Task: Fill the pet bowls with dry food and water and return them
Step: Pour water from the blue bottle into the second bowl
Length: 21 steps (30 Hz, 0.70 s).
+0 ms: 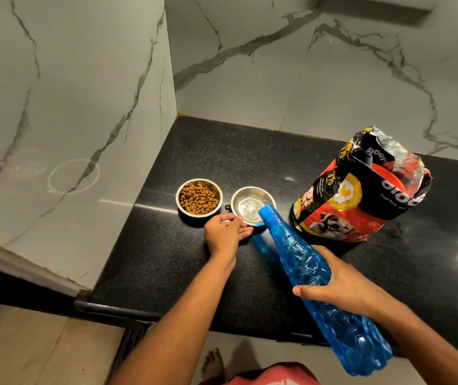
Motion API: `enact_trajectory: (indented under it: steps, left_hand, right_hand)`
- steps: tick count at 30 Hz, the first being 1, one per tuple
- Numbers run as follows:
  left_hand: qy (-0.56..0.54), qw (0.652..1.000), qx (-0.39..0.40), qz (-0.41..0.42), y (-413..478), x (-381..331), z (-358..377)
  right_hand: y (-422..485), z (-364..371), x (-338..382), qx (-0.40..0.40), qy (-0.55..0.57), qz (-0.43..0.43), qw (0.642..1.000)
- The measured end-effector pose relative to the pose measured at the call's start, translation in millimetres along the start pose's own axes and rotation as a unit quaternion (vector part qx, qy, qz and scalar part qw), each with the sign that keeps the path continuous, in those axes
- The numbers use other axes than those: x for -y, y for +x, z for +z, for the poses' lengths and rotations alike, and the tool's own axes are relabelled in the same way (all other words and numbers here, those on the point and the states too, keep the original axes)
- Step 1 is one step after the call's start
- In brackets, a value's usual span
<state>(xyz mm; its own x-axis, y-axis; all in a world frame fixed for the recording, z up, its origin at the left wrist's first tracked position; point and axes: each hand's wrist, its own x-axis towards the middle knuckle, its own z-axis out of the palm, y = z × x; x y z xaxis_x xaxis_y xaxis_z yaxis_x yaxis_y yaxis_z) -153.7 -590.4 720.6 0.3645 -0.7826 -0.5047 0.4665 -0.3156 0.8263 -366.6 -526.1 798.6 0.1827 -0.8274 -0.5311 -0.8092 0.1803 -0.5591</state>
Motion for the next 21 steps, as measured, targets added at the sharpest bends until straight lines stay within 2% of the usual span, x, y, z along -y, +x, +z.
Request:
enact_trajectory:
  steps: [21]
  left_hand:
    - [0.005,1.000,0.001,-0.003,-0.4,-2.2,-1.6]
  right_hand:
    - [0.6,0.7,4.4,0.010,0.001,0.007,1.000]
